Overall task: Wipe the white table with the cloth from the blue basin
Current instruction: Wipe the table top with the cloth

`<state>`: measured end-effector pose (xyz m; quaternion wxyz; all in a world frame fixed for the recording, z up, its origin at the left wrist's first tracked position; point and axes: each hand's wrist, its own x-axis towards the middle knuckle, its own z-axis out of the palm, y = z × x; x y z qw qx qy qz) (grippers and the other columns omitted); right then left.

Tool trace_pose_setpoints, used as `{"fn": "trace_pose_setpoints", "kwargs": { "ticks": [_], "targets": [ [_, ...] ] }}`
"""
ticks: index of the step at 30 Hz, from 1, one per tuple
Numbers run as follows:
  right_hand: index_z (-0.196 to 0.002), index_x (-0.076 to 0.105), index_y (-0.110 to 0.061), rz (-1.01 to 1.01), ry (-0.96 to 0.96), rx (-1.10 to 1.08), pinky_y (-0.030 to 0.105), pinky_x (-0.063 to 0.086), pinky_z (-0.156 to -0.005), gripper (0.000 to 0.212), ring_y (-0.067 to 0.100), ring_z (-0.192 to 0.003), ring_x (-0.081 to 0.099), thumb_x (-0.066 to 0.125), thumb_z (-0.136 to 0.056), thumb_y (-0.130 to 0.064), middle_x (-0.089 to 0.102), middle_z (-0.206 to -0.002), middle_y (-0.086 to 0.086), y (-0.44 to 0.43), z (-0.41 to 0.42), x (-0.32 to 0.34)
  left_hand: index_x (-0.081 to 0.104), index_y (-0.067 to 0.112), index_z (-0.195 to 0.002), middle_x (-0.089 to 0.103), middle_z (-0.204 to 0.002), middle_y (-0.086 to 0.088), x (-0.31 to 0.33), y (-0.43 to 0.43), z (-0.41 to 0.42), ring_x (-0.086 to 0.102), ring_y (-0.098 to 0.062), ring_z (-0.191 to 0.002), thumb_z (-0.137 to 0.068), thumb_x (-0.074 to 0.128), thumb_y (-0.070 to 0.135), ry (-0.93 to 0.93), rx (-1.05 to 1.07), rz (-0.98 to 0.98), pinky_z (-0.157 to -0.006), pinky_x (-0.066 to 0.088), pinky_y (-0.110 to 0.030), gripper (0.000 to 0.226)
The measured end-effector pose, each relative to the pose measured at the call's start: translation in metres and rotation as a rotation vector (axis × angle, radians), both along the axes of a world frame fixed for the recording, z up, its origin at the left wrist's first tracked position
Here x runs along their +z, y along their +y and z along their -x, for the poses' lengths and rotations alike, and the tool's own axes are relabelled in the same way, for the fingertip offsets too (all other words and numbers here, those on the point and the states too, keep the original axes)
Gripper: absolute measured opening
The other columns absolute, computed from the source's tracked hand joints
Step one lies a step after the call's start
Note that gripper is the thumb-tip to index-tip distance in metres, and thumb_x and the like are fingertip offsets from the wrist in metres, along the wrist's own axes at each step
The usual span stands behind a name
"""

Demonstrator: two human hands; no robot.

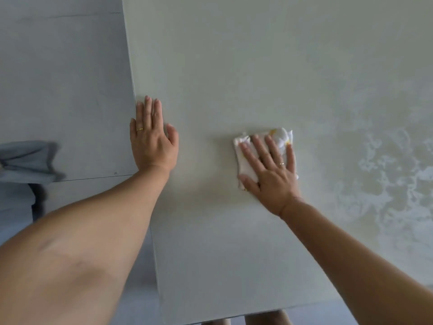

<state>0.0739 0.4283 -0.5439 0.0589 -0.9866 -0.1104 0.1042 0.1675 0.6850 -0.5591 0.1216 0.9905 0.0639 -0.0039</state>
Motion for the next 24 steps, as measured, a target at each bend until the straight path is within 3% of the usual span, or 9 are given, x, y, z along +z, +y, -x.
{"fn": "trace_pose_setpoints", "kwargs": {
  "ticks": [2,4,9,11,14,17,19,22,24],
  "targets": [
    [-0.150,0.001,-0.038,-0.013,0.016,-0.255,0.054,-0.006,-0.115,0.067,0.021,-0.147,-0.001,0.025,-0.090,-0.059,0.005,-0.160,-0.007,0.008,-0.003,0.001,0.028,0.014,-0.149,0.021,-0.159,-0.005,0.000,0.000,0.000,0.016,-0.024,-0.147,-0.091,0.025,0.030,0.002,0.000,-0.005,-0.117,0.017,-0.043,0.060],
    [-0.150,0.003,-0.037,-0.033,0.016,-0.372,0.056,-0.007,-0.114,0.070,0.023,-0.147,0.000,0.030,-0.089,-0.057,0.007,-0.160,-0.004,0.043,0.016,0.002,0.026,0.014,-0.150,0.019,-0.159,-0.004,0.000,0.000,0.001,0.014,-0.023,-0.147,-0.091,0.025,0.029,0.011,0.000,-0.017,-0.117,0.015,-0.043,0.060],
    [-0.150,0.019,-0.034,-0.064,0.010,0.141,0.060,0.008,-0.113,0.070,0.024,-0.146,0.012,0.039,-0.087,-0.058,0.020,-0.158,-0.004,0.058,0.070,0.003,0.022,0.013,-0.151,0.016,-0.160,-0.005,0.001,-0.002,0.000,0.011,-0.023,-0.148,-0.095,0.029,0.024,0.045,-0.011,-0.081,-0.119,0.003,-0.047,0.057],
    [-0.150,0.014,-0.036,-0.031,0.013,0.198,0.058,0.006,-0.115,0.069,0.022,-0.146,0.012,0.033,-0.088,-0.061,0.019,-0.158,-0.006,0.029,0.060,0.001,0.019,0.010,-0.151,0.015,-0.160,-0.009,0.004,-0.003,0.005,0.009,-0.025,-0.148,-0.097,0.028,0.027,0.055,-0.012,-0.117,-0.119,0.001,-0.048,0.057],
    [-0.149,-0.001,-0.040,-0.018,0.036,-0.061,0.054,-0.007,-0.115,0.069,0.019,-0.147,-0.002,0.027,-0.090,-0.061,0.005,-0.160,-0.009,0.003,0.043,0.002,0.017,0.007,-0.151,0.015,-0.159,-0.012,0.013,-0.025,0.043,0.011,-0.028,-0.147,-0.098,0.030,0.033,0.029,0.029,-0.077,-0.119,0.003,-0.047,0.060],
    [-0.148,-0.008,-0.042,-0.080,0.067,-0.332,0.054,-0.015,-0.113,0.067,0.018,-0.146,-0.011,0.025,-0.091,-0.057,-0.006,-0.159,-0.011,0.033,0.063,0.003,0.023,0.006,-0.150,0.022,-0.157,-0.014,0.023,-0.069,0.119,0.017,-0.030,-0.146,-0.097,0.032,0.033,-0.006,-0.077,0.052,-0.118,0.007,-0.045,0.060],
    [-0.149,-0.002,-0.040,-0.098,0.079,-0.243,0.057,-0.011,-0.113,0.064,0.021,-0.147,-0.007,0.024,-0.093,-0.056,-0.004,-0.159,-0.008,0.049,0.091,0.005,0.027,0.005,-0.148,0.025,-0.155,-0.016,0.024,-0.089,0.172,0.021,-0.030,-0.145,-0.097,0.033,0.032,-0.003,-0.153,0.050,-0.118,0.011,-0.045,0.058],
    [-0.149,0.018,-0.035,-0.062,0.028,0.183,0.060,0.008,-0.114,0.064,0.025,-0.146,0.011,0.037,-0.091,-0.055,0.018,-0.158,-0.003,0.013,0.103,0.003,0.030,0.005,-0.147,0.029,-0.154,-0.015,0.016,-0.091,0.220,0.026,-0.031,-0.143,-0.096,0.030,0.034,0.068,-0.101,-0.004,-0.116,0.015,-0.047,0.058],
    [-0.149,0.016,-0.036,-0.015,0.006,0.248,0.058,0.008,-0.115,0.067,0.024,-0.146,0.013,0.039,-0.090,-0.056,0.019,-0.157,-0.003,-0.029,0.086,0.001,0.029,0.005,-0.147,0.026,-0.155,-0.014,0.011,-0.087,0.229,0.024,-0.031,-0.144,-0.096,0.027,0.036,0.122,-0.077,-0.043,-0.117,0.014,-0.047,0.060]
  ]
}}
